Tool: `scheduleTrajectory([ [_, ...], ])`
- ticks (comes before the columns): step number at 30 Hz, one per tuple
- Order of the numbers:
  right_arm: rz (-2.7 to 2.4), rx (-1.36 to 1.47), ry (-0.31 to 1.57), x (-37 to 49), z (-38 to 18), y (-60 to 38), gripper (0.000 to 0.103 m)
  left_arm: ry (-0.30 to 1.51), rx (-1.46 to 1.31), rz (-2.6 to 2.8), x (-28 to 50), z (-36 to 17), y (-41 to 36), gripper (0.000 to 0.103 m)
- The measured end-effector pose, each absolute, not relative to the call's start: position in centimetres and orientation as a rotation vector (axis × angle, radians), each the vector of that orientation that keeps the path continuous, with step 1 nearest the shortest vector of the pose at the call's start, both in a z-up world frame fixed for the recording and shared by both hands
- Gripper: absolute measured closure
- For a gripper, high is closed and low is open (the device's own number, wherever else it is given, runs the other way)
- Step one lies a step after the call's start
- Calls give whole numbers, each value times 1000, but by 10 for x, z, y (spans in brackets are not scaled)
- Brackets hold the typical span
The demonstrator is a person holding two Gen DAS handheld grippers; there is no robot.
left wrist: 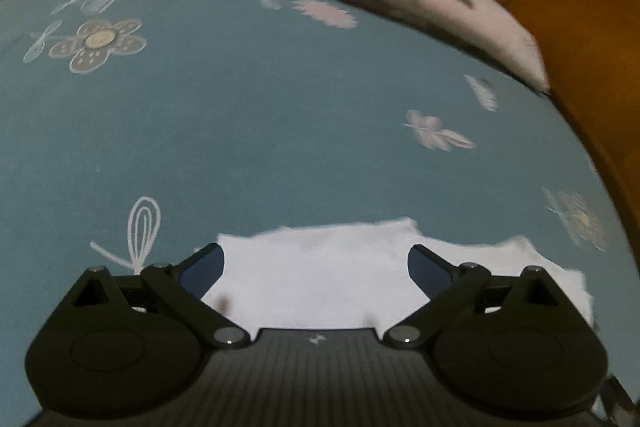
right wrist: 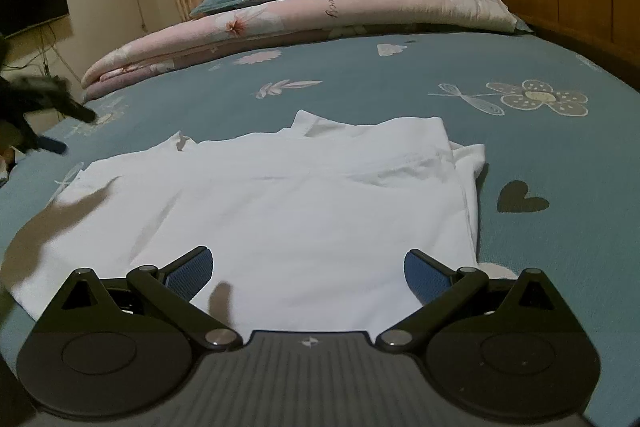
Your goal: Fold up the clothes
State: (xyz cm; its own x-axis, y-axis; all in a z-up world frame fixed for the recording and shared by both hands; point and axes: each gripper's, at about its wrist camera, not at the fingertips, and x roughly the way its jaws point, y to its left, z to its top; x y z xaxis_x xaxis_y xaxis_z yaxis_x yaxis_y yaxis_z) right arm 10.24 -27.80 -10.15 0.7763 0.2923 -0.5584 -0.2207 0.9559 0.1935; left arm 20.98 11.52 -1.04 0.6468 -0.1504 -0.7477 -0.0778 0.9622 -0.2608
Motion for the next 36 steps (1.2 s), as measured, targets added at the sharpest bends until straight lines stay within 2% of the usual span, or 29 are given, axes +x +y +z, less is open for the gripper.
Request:
scheduleTrajectory([
  [6,259,140,622,102,-103,-277,0,923,-328,-100,137,-28,100,5],
  [13,252,253,599,92,-104,-289,0,983,-332,12,101,-78,113,5],
  [21,227,299,527,61,-85,-291,0,888,-345,-52,65,-43,101,5],
  [25,243,222,502,43,-84,-276,0,892,-278,-68,66,-53,79,5],
  [32,183,88,576,44,-95,-260,0,899,-161,-78,57,-89,61,5],
  [36,170,116,656,51,-109,-268,0,886,-93,-98,46,-89,61,4],
])
